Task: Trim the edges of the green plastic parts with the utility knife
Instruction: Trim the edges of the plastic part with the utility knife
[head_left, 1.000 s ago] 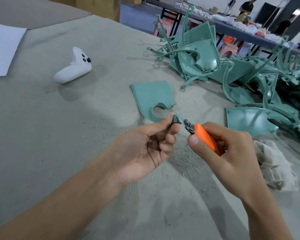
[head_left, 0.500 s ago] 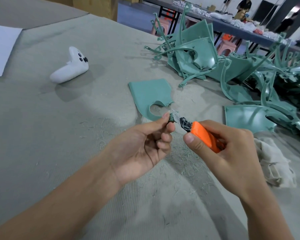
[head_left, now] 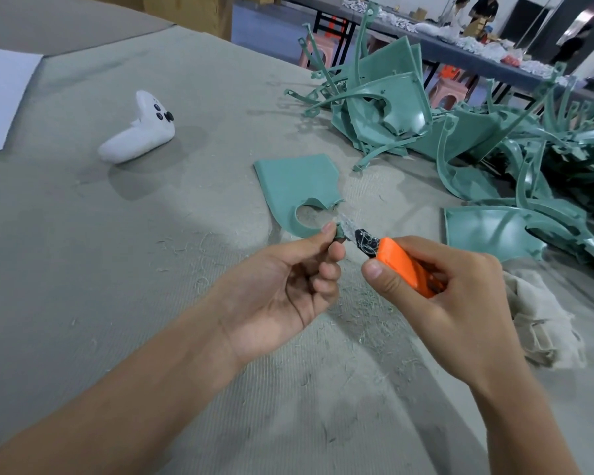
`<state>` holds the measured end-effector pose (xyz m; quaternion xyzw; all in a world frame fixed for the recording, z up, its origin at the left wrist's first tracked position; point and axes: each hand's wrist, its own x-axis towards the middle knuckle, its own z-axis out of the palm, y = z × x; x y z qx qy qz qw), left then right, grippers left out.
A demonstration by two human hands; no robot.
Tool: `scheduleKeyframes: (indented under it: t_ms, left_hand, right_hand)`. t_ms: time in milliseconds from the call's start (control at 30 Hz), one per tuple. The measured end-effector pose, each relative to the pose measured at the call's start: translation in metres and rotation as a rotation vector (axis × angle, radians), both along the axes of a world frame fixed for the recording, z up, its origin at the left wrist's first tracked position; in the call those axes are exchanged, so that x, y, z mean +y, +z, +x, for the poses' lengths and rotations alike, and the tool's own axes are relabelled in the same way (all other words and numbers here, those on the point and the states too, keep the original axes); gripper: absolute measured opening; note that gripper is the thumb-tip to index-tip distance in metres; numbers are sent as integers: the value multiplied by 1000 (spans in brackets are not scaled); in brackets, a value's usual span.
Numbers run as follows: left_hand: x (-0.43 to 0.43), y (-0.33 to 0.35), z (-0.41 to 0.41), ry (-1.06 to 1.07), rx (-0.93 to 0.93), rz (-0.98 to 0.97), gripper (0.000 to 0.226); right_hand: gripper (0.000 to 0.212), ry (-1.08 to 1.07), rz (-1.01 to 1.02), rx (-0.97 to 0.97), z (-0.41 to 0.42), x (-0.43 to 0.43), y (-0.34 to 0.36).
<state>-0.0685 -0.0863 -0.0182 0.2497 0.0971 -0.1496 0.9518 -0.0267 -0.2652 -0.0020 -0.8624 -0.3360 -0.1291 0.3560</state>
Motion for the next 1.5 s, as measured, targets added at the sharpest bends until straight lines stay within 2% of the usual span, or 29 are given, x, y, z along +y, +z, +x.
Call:
scheduleKeyframes:
  t_ms: [333,500,633,700,733,800,967,1200,1300,1500]
  left_hand:
    - [-5,0,7,47,3,-52,10]
    - [-6,-5,-2,-28,-33,-31,12]
    - [-11,-3,1,-15,-75,66,16]
    - [-12,-4,2,-26,-98,147,19]
    - [-12,-6,1,-27,-117,184,20]
    - [-11,-8,0,-26,-164,266,17]
    - [-14,-12,0,-43,-271,428,13]
    - [-7,-12,-1,-156,-425,504,12]
    - [-5,-11,-2,-175,-474,508,12]
    - [-4,-7,-4,-140,-572,598,13]
  right_hand:
    - [47,-123,44,10,-1,8,-6]
    - [55,-396,157,46,25,-23,-3]
    - [62,-259,193,139,20,-10,-7]
    - [68,-135,287,287,16,-3,-7]
    - [62,-76,349,386,14,-2,-5]
    - [35,29,439,552,11,-1,-1]
    - [26,178,509,779,12,-2,1]
    - [12,292,530,852,17,-8,-3]
    - [7,254,538,817,16,-5,-3]
    - [14,220,595,788,15,-7,-1]
